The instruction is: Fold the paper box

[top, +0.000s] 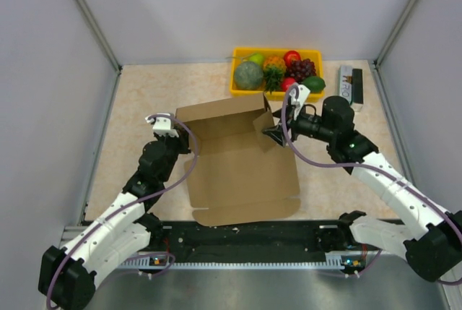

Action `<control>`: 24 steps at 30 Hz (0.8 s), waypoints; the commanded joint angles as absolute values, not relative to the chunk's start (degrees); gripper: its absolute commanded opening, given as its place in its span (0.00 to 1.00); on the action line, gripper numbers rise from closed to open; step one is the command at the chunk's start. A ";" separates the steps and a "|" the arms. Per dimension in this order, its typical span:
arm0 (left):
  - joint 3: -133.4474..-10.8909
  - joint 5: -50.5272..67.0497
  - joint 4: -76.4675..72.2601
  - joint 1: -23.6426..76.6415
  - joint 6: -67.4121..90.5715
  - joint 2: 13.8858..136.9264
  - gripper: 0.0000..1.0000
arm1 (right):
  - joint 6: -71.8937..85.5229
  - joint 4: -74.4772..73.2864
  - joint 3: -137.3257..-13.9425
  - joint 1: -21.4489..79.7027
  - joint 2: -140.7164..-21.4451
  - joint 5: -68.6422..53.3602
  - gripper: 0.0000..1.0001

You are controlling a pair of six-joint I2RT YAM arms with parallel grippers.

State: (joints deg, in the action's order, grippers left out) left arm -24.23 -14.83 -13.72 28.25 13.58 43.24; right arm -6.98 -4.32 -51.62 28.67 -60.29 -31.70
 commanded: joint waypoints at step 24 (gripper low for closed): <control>-26.37 -10.99 -10.46 28.92 13.53 42.28 0.00 | -10.99 11.51 -49.13 40.96 -64.60 -0.36 0.54</control>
State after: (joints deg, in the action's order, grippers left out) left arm -24.67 -15.79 -12.43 28.14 13.10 43.20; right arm -10.11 6.35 -47.97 40.14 -63.20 -6.07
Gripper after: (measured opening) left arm 0.069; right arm 0.577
